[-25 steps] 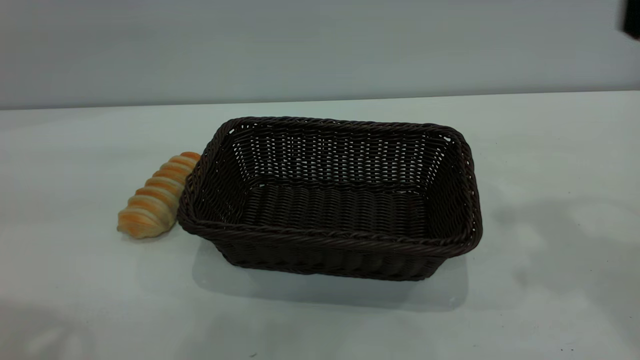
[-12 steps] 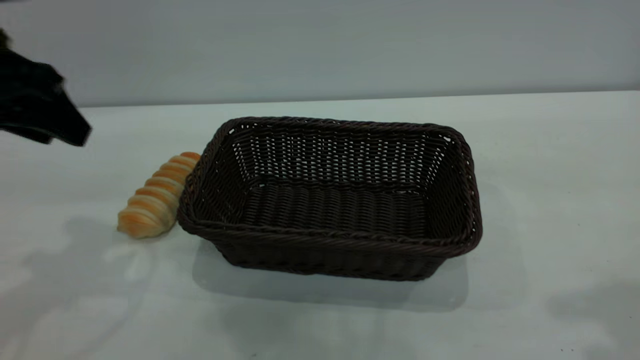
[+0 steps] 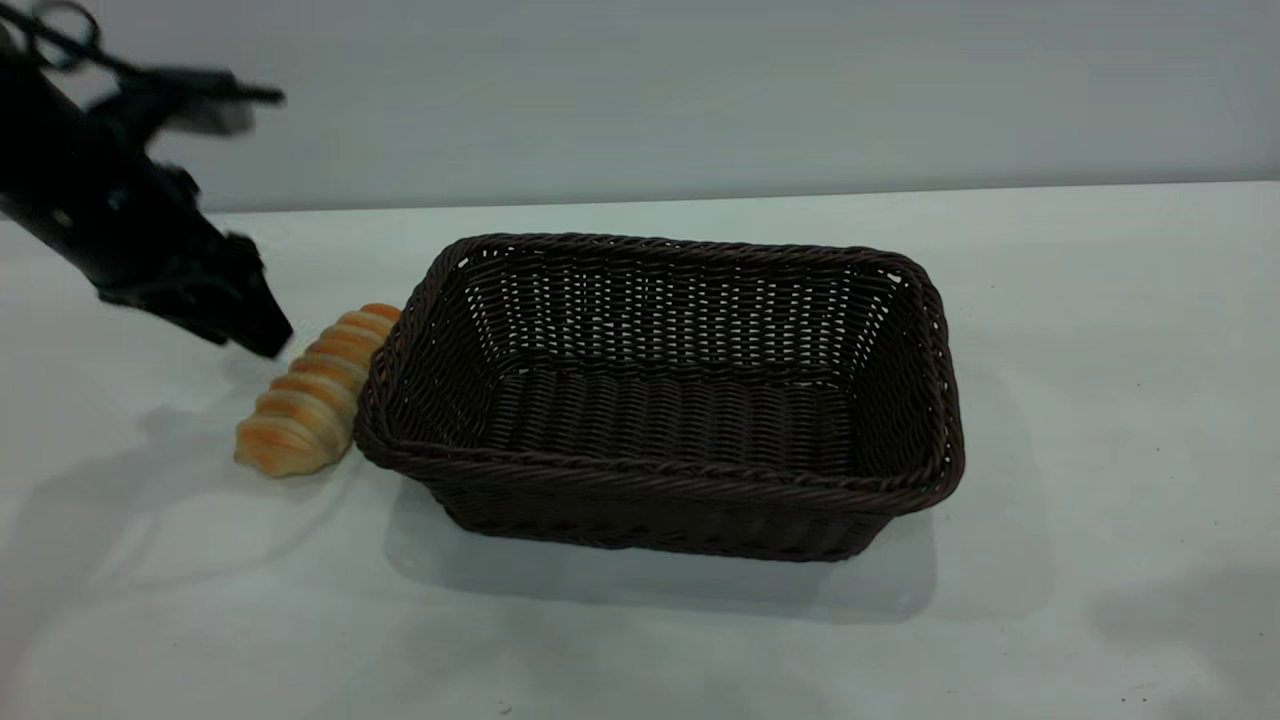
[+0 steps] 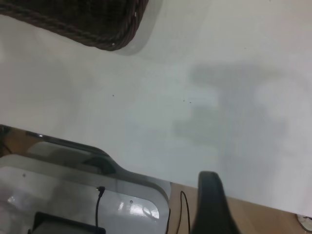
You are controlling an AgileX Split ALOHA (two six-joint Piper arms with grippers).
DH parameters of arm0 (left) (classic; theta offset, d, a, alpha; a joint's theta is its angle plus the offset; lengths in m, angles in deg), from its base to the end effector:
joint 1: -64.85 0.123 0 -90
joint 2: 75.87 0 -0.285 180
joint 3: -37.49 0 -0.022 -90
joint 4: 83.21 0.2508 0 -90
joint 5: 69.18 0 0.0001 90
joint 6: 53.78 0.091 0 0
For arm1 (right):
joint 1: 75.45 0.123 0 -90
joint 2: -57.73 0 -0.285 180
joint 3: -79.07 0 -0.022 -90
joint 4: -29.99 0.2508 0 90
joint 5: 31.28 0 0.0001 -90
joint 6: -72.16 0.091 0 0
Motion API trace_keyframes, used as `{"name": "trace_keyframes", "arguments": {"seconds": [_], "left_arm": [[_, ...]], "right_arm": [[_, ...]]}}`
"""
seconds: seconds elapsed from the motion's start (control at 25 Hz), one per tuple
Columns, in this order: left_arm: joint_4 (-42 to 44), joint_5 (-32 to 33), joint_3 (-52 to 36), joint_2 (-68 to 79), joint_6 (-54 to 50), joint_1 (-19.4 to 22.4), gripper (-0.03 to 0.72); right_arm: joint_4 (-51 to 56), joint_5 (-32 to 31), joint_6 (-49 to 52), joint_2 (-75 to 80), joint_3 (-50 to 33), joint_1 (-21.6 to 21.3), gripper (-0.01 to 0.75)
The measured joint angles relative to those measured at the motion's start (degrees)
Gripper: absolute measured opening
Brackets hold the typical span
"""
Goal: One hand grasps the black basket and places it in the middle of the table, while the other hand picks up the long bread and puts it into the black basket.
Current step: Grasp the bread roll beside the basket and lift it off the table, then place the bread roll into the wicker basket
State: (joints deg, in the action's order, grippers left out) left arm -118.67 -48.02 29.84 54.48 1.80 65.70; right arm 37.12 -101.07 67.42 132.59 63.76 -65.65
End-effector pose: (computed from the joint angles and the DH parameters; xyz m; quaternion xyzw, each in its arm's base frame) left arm 0.4058 -0.0131 0.0875 0.2002 0.9512 -0.0591 0.2272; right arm 0.2027 0.0458 0.3345 -0.1135 0.9763 0.0688 0.1708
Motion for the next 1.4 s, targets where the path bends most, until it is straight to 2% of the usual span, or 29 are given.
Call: {"name": "trace_keyframes", "arguments": {"seconds": [0.24, 0.36, 0.44, 0.52, 0.56, 0.64, 0.76, 0.92, 1.16, 1.4], "left_arm": [[-5.27, -1.34, 1.74, 7.85, 3.28, -0.46, 0.468], [-5.60, -0.60, 2.10, 8.30, 2.97, -0.46, 0.419], [-5.54, 0.12, 2.15, 7.60, 1.51, -0.46, 0.323], [-5.33, 1.53, 1.87, 6.12, -0.35, -0.46, 0.161], [-5.22, 1.98, 1.66, 4.78, -1.27, -0.46, 0.110], [-5.09, 2.45, 1.51, 1.11, -3.58, -0.46, 0.061], [-5.78, 4.42, 1.51, -6.50, -5.34, -0.35, 0.049], [-12.16, 10.50, 1.51, -14.31, -4.13, -0.54, 0.049], [-18.37, 21.50, 1.33, -13.90, 3.98, -4.70, 0.049], [-21.87, 21.45, 1.31, -8.75, 5.09, -8.89, 0.066]], "right_arm": [[1.18, 0.12, -0.06, 0.00, 0.00, 0.00, 0.535], [1.25, 0.12, -0.06, 0.00, -0.02, 0.00, 0.535], [1.30, 0.12, -0.11, 0.00, -0.02, 0.00, 0.535], [1.30, 0.12, -0.11, 0.00, -0.02, 0.00, 0.534], [1.36, 0.12, -0.11, 0.00, -0.02, 0.00, 0.534], [1.37, 0.13, -0.11, 0.00, -0.02, 0.00, 0.534], [1.41, 0.13, -0.11, 0.00, -0.02, 0.00, 0.534], [1.41, 0.13, -0.11, 0.00, -0.02, 0.00, 0.534], [1.41, 0.13, -0.28, 0.00, -0.02, 0.00, 0.534], [1.41, 0.18, -0.52, 0.00, -0.02, 0.00, 0.534]]}}
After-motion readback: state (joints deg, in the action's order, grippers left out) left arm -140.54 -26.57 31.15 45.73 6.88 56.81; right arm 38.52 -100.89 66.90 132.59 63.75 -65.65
